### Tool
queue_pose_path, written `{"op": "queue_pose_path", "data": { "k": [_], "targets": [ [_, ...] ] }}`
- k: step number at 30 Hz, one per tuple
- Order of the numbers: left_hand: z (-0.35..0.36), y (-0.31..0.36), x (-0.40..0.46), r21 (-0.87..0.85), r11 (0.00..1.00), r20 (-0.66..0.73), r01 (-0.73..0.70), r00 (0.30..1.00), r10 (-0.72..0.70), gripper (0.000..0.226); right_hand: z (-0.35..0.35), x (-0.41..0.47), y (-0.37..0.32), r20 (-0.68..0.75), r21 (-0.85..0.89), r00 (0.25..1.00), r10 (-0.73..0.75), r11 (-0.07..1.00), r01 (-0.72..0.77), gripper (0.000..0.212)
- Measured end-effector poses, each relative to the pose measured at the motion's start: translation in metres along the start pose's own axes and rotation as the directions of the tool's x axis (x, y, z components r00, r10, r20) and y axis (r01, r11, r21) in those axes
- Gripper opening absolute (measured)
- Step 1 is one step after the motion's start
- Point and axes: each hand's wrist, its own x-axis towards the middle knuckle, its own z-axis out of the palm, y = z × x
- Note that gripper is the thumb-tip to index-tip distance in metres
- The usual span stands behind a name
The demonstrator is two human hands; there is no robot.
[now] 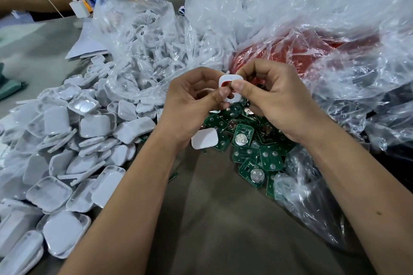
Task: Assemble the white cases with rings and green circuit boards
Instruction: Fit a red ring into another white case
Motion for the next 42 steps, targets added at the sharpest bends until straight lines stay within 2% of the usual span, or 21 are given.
{"op": "queue_pose_path", "data": {
  "k": [5, 12, 14, 17, 19, 22, 25, 28, 30, 32, 37, 40, 42],
  "targets": [
    [0.004, 0.003, -0.001, 0.065, 0.997, -0.05, -0.047, 0.998, 0.05, 0.005, 0.003, -0.002, -0.004, -0.064, -0.243, 0.987, -0.144, 0.962, 0.125, 0.008],
    [0.012, 0.0, 0.002, 0.162, 0.986, -0.148, -0.028, 0.988, 0.052, 0.01, 0.012, 0.001, 0.001, -0.175, -0.279, 0.973, -0.15, 0.955, 0.097, 0.008],
    [0.014, -0.002, 0.003, 0.107, 0.994, -0.155, 0.004, 0.988, 0.012, 0.007, 0.013, 0.002, 0.002, -0.194, -0.284, 0.964, -0.18, 0.951, 0.12, 0.005],
    [0.012, 0.0, 0.005, -0.153, 0.97, -0.149, 0.189, 0.966, -0.212, 0.028, 0.015, 0.003, 0.0, -0.151, -0.405, 0.948, -0.279, 0.893, 0.198, 0.01],
    [0.01, 0.001, 0.006, -0.283, 0.918, -0.108, 0.278, 0.942, -0.319, 0.03, 0.015, 0.002, -0.002, -0.086, -0.451, 0.948, -0.305, 0.861, 0.236, 0.014],
    [0.009, 0.0, 0.007, -0.328, 0.894, -0.151, 0.305, 0.917, -0.369, 0.01, 0.016, 0.001, -0.004, -0.07, -0.436, 0.965, -0.251, 0.878, 0.197, 0.026],
    [0.007, -0.003, 0.009, -0.204, 0.937, -0.294, 0.283, 0.895, -0.334, 0.014, 0.013, 0.002, -0.005, -0.107, -0.436, 0.986, -0.131, 0.897, 0.072, 0.037],
    [0.008, -0.005, 0.008, -0.078, 0.971, -0.346, 0.225, 0.907, -0.238, 0.014, 0.013, 0.001, -0.003, 0.005, -0.464, 1.0, -0.03, 0.885, 0.029, 0.044],
    [0.008, -0.005, 0.007, -0.018, 0.978, -0.351, 0.209, 0.914, -0.201, 0.013, 0.014, -0.001, 0.0, 0.046, -0.38, 0.999, 0.021, 0.925, -0.002, 0.051],
    [0.007, -0.005, 0.006, 0.009, 0.977, -0.354, 0.211, 0.915, -0.194, 0.013, 0.012, 0.0, 0.003, 0.045, -0.21, 0.998, 0.049, 0.977, -0.039, 0.051],
    [0.002, -0.007, 0.009, 0.055, 0.971, -0.394, 0.231, 0.899, -0.191, 0.015, 0.011, 0.002, 0.003, 0.027, 0.15, 0.994, 0.108, 0.982, -0.111, 0.037],
    [0.0, -0.008, 0.01, 0.044, 0.972, -0.402, 0.23, 0.895, -0.194, 0.017, 0.01, -0.001, 0.0, -0.004, 0.26, 0.989, 0.146, 0.955, -0.14, 0.031],
    [-0.001, -0.008, 0.011, 0.026, 0.973, -0.405, 0.229, 0.892, -0.199, 0.017, 0.006, -0.002, -0.002, -0.036, 0.275, 0.989, 0.142, 0.953, -0.127, 0.029]
  ]
}}
